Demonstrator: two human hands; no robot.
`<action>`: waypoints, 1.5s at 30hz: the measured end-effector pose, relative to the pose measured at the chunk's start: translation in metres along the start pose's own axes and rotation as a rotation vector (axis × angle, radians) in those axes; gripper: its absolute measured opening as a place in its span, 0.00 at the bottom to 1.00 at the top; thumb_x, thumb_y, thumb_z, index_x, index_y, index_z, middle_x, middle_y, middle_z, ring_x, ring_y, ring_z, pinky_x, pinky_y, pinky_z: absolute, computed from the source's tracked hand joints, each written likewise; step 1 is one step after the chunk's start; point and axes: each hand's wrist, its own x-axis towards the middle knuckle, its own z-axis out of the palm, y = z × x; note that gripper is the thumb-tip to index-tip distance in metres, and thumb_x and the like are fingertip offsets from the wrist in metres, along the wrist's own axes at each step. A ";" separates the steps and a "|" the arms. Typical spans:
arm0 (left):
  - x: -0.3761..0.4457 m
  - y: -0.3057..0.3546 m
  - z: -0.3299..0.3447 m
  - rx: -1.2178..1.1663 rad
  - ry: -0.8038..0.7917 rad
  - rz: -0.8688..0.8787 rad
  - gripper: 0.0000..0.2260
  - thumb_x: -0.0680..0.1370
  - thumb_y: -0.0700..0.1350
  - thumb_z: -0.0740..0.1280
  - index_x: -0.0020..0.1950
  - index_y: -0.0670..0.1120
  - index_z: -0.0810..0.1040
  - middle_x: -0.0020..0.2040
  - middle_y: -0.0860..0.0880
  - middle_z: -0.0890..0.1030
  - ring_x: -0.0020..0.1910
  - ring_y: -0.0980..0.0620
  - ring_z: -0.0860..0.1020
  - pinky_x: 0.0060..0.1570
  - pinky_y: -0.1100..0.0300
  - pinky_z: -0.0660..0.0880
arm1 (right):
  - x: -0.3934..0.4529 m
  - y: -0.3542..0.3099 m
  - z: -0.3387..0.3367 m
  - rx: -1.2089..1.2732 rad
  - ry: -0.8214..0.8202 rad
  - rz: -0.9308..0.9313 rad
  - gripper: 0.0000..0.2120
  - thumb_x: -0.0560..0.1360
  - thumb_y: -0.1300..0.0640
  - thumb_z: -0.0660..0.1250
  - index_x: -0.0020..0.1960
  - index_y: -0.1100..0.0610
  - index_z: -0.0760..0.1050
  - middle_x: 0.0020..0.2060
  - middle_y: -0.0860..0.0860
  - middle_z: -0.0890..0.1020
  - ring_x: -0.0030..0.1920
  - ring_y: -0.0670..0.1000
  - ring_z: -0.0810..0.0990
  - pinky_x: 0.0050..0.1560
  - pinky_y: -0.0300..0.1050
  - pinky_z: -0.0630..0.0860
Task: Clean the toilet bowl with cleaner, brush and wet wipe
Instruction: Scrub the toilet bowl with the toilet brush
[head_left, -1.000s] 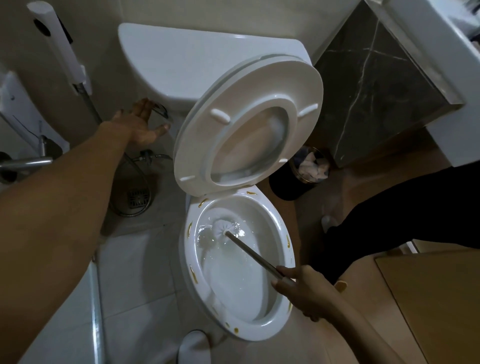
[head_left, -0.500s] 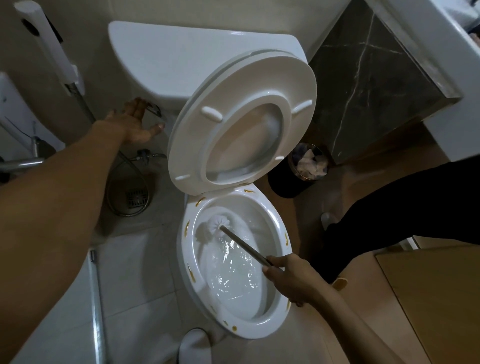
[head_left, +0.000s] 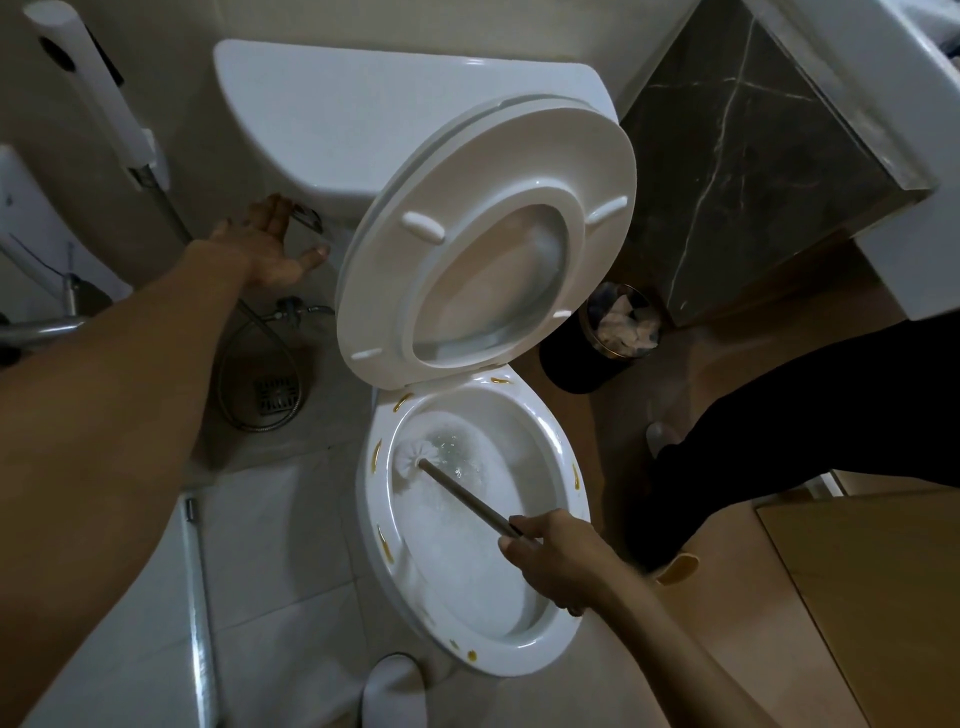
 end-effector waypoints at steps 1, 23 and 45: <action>0.000 0.000 0.000 0.001 -0.003 -0.001 0.37 0.79 0.65 0.48 0.77 0.46 0.37 0.78 0.48 0.40 0.77 0.49 0.44 0.74 0.49 0.46 | 0.000 -0.001 0.000 -0.004 -0.002 0.001 0.17 0.80 0.48 0.60 0.66 0.52 0.74 0.43 0.51 0.79 0.31 0.47 0.74 0.30 0.38 0.74; 0.001 -0.001 0.001 0.005 -0.013 0.001 0.38 0.78 0.67 0.47 0.77 0.46 0.37 0.78 0.49 0.39 0.77 0.50 0.44 0.74 0.47 0.45 | -0.001 0.002 0.004 -0.076 -0.025 -0.025 0.17 0.81 0.48 0.59 0.66 0.52 0.73 0.36 0.49 0.74 0.31 0.47 0.71 0.27 0.37 0.70; -0.001 0.001 0.000 -0.004 -0.032 -0.002 0.37 0.78 0.66 0.46 0.77 0.45 0.36 0.78 0.49 0.38 0.77 0.50 0.42 0.74 0.48 0.45 | 0.000 0.001 0.001 -0.072 -0.015 -0.026 0.17 0.81 0.48 0.59 0.67 0.51 0.73 0.38 0.48 0.75 0.32 0.46 0.73 0.30 0.37 0.72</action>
